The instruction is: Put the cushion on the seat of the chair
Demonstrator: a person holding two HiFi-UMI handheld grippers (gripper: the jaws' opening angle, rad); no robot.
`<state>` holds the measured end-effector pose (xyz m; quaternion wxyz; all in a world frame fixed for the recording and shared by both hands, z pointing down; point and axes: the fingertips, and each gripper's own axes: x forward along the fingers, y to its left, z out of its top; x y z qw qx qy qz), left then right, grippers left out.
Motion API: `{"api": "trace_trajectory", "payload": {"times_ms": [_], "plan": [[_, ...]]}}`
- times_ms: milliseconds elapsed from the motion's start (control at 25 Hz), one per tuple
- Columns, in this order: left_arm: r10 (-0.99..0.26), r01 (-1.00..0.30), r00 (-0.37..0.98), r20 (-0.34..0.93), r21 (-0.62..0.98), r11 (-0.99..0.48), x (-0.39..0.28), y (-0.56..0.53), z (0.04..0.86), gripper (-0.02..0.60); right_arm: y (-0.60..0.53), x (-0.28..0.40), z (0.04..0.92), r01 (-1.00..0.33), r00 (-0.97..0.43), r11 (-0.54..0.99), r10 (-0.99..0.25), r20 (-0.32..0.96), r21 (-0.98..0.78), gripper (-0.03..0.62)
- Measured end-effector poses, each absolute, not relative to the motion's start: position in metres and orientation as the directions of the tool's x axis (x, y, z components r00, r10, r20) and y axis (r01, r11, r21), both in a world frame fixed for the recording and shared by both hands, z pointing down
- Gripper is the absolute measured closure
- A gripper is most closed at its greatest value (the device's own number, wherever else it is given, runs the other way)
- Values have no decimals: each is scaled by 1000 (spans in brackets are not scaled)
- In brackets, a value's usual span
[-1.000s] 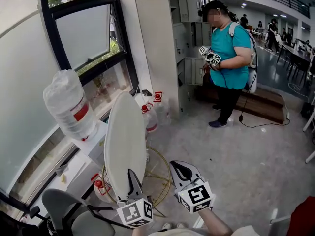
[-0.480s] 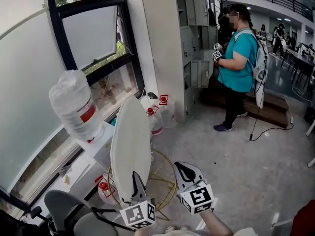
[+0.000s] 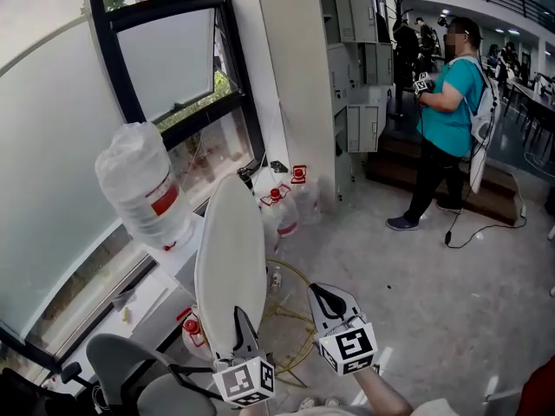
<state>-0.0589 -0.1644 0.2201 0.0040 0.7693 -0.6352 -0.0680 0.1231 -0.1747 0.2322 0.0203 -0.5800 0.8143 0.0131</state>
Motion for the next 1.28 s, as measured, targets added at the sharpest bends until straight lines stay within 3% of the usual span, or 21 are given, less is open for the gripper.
{"api": "trace_trajectory", "payload": {"times_ms": [520,960,1280], "plan": [[-982,-982,183,-55,34,-185,-74,-177,244,524,-182,107,259,-921,-389,388,-921,-29,28,576],[-971,-976,219,98,20,-218,-77,-188,389,525,-186,68,389,-851,-513,524,-845,149,42,576],[-966,-975,224,133,33,-221,-88,-198,497,525,-208,58,494,-864,-488,501,-857,166,48,576]]}}
